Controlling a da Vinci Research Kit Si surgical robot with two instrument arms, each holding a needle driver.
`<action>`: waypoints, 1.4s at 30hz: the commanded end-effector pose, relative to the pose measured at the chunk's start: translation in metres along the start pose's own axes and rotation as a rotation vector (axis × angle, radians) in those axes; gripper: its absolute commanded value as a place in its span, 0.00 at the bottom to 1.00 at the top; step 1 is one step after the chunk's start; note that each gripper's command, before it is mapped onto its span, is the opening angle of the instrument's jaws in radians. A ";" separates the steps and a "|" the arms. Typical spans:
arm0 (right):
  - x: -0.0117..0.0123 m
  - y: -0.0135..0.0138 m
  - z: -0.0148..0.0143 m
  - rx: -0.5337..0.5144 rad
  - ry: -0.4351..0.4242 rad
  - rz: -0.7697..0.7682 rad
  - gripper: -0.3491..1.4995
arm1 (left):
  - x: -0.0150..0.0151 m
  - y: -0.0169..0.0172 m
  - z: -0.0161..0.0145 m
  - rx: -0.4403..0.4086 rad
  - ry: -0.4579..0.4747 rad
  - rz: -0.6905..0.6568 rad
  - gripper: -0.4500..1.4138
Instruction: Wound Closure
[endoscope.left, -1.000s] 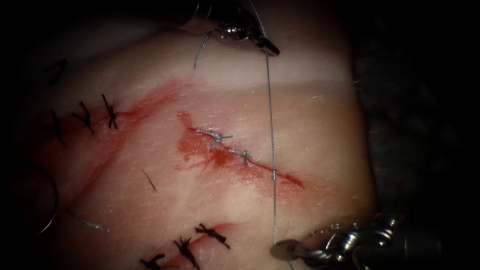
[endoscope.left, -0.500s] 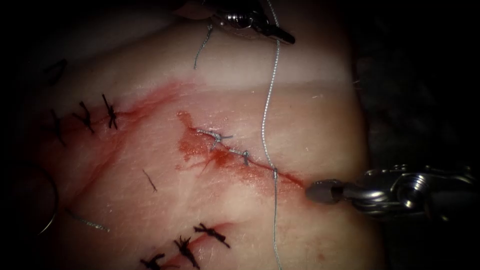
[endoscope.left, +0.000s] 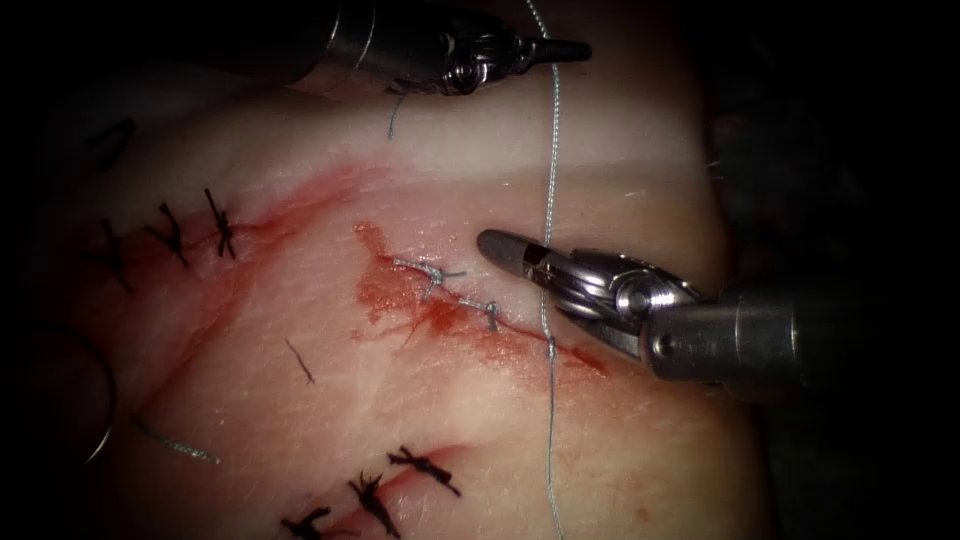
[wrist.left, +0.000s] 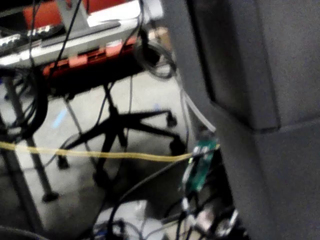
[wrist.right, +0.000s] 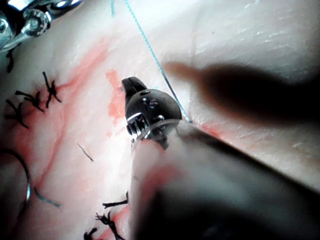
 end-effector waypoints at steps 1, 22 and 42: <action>-0.0006 0.0001 0.0012 -0.006 0.015 0.024 0.00 | -0.0004 -0.0002 0.0004 -0.026 0.012 -0.001 0.00; 0.0001 0.0023 0.0031 0.127 0.194 0.318 0.00 | -0.0121 -0.0009 -0.0086 -0.013 -0.093 -0.275 0.00; -0.0024 0.0030 0.0015 0.366 0.098 0.396 0.00 | -0.0192 -0.0073 -0.0091 0.083 -0.301 -0.396 0.00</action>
